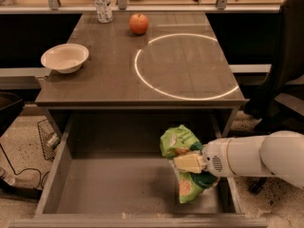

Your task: Place green rice chip bag into top drawer

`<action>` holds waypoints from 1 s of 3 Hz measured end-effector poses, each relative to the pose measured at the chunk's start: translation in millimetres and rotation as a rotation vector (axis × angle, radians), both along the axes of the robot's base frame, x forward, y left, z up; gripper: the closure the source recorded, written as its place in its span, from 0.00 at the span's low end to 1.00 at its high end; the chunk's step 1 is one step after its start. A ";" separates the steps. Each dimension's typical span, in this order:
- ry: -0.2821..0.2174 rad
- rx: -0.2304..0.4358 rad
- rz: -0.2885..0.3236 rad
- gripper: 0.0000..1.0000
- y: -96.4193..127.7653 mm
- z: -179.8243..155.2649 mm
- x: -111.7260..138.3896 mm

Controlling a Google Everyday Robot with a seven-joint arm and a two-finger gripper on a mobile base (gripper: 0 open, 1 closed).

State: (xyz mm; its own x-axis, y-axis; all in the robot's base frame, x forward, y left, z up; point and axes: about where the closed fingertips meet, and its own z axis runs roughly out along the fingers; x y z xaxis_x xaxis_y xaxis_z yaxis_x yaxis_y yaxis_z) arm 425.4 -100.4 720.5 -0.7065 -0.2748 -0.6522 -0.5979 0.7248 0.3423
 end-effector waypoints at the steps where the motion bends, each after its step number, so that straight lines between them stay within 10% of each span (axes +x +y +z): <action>1: 0.002 -0.002 0.000 0.04 -0.1 -1.0 -0.5; 3: 0.004 -0.003 0.001 0.00 -0.1 -1.7 -0.8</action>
Offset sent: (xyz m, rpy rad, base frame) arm -0.0004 0.0000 -0.0009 -0.0017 0.0020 0.0003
